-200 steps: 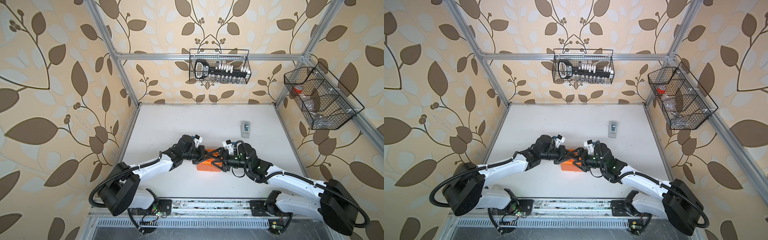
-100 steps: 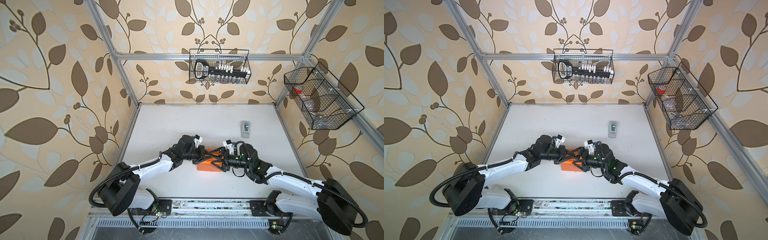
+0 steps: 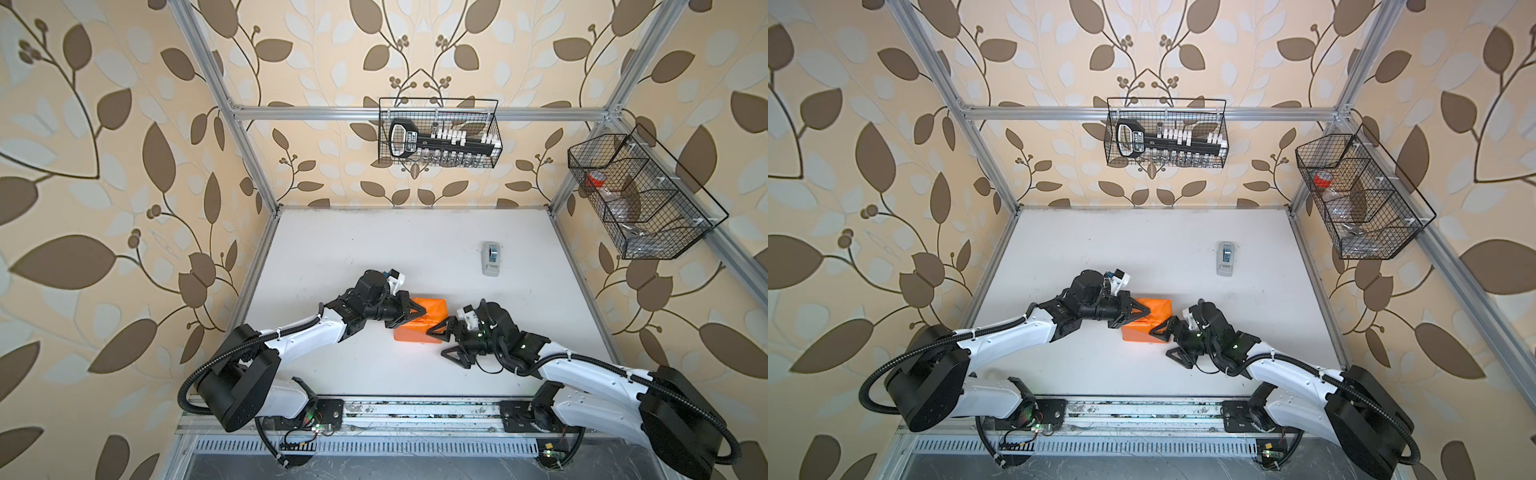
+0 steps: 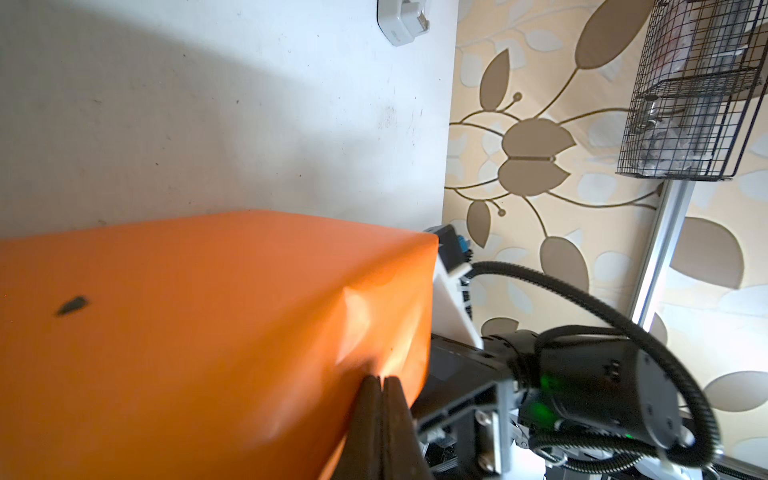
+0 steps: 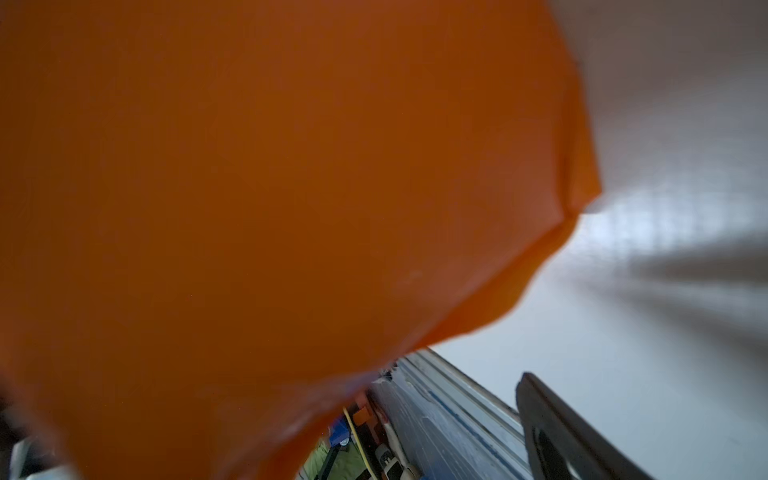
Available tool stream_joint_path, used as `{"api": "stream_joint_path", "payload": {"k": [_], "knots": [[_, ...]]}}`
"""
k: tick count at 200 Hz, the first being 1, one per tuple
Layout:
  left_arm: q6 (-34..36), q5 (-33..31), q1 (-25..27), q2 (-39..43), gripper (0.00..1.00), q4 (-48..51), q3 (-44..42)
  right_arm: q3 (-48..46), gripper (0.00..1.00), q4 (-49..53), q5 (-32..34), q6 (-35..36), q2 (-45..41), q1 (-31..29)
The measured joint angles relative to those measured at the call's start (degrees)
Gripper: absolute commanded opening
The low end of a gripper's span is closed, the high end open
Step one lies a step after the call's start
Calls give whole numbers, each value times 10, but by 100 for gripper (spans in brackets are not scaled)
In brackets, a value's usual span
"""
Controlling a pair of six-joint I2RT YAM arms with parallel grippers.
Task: Wrap the gift box in paper
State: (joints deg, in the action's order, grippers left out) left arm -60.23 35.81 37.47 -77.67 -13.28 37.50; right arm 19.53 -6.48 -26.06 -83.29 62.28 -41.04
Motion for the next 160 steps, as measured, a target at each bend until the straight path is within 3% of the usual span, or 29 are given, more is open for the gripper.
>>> {"api": "stream_joint_path", "payload": {"k": [58, 78, 112, 125, 146, 160], "knots": [[0, -2, 0, 0, 0, 0, 0, -4, 88, 54, 21, 34, -42, 3], [0, -2, 0, 0, 0, 0, 0, 19, 76, 123, 40, 83, -94, 3], [0, -2, 0, 0, 0, 0, 0, 108, 55, 248, 85, 219, -165, 14], [0, -2, 0, 0, 0, 0, 0, 138, 56, 269, 87, 288, -176, 19], [1, -2, 0, 0, 0, 1, 0, 195, 44, 311, 85, 395, -151, 22], [1, -2, 0, 0, 0, 1, 0, 240, 42, 339, 85, 462, -105, 17]]}}
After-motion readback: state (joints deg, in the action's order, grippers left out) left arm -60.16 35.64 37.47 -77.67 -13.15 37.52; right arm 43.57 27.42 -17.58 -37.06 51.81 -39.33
